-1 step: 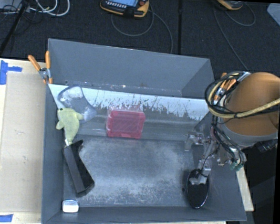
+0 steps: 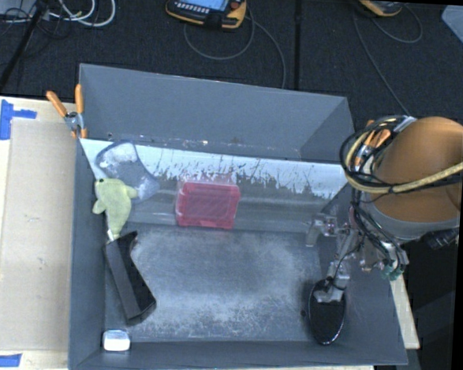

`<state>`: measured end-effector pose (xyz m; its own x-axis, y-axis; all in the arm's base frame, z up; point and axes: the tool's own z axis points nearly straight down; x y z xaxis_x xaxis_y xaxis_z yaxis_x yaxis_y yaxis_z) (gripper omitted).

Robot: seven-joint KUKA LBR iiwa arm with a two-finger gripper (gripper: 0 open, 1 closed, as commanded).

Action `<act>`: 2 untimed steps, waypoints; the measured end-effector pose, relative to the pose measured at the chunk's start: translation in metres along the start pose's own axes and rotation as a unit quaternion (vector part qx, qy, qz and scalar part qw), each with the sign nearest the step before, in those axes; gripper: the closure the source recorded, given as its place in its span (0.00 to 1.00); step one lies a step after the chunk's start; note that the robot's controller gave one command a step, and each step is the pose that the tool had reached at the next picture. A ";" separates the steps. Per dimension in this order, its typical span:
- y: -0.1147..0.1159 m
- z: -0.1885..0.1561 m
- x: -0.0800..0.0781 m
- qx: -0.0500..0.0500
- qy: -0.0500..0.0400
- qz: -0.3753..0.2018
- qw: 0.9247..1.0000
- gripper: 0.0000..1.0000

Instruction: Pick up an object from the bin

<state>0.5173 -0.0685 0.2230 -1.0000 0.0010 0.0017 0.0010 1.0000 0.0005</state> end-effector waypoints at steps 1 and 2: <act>-0.029 0.024 0.003 -0.001 0.000 -0.037 0.999 0.00; -0.044 0.123 0.023 -0.001 0.001 -0.055 0.999 1.00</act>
Offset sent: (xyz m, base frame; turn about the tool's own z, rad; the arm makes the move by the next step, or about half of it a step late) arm -0.0229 -0.0450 -0.1222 -0.1087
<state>0.4942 -0.1121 0.0997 -0.9941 -0.1080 0.0043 -0.1080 0.9941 0.0019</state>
